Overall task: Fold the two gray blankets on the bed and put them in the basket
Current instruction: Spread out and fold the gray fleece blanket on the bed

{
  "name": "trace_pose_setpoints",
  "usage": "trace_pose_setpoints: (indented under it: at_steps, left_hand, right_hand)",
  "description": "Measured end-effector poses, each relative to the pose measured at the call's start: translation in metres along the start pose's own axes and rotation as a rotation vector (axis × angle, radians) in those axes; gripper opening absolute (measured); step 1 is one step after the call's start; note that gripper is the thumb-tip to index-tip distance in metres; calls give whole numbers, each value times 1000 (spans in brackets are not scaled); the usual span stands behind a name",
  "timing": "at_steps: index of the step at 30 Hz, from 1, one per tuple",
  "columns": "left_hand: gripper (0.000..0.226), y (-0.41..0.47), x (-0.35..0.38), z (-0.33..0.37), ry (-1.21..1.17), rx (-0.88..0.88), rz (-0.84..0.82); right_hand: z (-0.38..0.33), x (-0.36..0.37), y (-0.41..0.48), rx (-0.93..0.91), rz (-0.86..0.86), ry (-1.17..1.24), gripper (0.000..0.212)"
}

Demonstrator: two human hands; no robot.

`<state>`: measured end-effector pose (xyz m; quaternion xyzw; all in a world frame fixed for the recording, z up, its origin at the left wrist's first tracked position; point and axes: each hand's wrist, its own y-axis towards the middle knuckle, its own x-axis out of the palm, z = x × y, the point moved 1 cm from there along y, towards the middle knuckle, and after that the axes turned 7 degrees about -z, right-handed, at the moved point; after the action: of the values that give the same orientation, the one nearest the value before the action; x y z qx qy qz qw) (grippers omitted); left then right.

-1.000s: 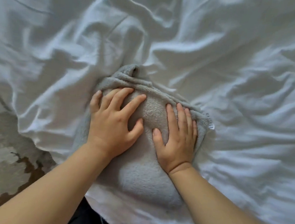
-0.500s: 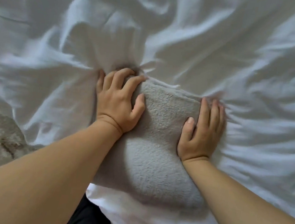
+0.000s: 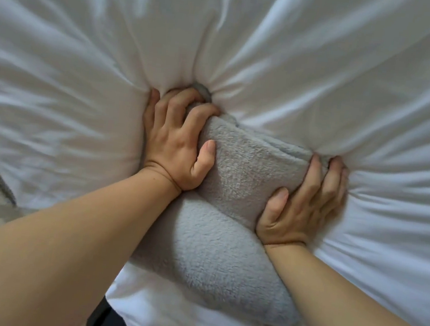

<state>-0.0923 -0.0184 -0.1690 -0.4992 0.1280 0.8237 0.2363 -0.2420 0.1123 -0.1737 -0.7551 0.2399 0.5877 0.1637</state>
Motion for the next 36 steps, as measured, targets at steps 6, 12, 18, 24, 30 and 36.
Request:
trace_pose_setpoints:
  at_steps: [6,12,18,24,30,36]
  left_hand:
    - [53,-6,-23,14,32,-38,-30]
    - [43,-15,-96,54,12,-117,-111]
    - [42,-91,-138,87,48,51,-268]
    - [50,-105,-119,74,159,35,-351]
    - [48,-98,-72,50,112,129,-97]
    - [46,-96,-15,28,44,160,63]
  right_hand:
    - [-2,-18,-3,17,41,49,62]
    - [-14,-71,6,138,-308,80,64]
    - [-39,-125,-3,232,-435,89,66]
    - [-63,-141,-81,-9,-351,44,69]
    - [-36,-86,-89,-27,-198,26,67]
    - [-13,-19,-87,-119,16,31,67]
